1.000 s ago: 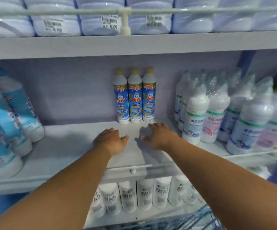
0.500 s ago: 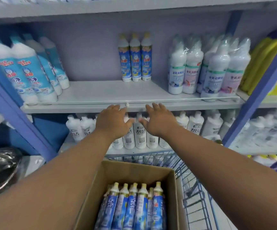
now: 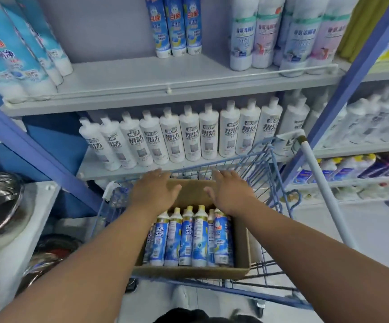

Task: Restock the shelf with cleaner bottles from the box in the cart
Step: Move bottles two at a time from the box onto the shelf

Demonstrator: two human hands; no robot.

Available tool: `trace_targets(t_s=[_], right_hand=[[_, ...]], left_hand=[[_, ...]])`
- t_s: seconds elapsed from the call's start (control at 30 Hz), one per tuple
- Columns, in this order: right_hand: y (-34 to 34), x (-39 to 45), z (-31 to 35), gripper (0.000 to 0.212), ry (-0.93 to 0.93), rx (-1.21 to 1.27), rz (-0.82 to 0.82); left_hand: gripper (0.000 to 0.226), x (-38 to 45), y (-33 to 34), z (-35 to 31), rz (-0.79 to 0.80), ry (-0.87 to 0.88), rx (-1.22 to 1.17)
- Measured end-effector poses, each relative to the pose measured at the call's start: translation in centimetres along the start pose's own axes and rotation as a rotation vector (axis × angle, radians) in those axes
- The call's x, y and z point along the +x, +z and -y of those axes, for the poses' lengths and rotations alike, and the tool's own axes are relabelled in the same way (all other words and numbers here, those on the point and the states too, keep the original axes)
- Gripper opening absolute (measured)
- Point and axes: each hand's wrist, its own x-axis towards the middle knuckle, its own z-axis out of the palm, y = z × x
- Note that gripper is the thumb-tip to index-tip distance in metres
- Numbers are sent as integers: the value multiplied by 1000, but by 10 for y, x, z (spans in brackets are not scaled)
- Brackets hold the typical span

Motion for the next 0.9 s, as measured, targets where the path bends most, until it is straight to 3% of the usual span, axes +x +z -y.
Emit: trace_targets(t_s=[0.23, 0.6, 0.9], right_hand=[[76, -4, 0, 72, 195, 115, 143], [154, 10, 1, 71, 451, 235, 220], [217, 39, -20, 63, 519, 409, 336]], left_hand=[[72, 16, 63, 13, 125, 5, -63], [70, 34, 161, 14, 296, 64, -101], [75, 35, 245, -9, 464, -116, -317]])
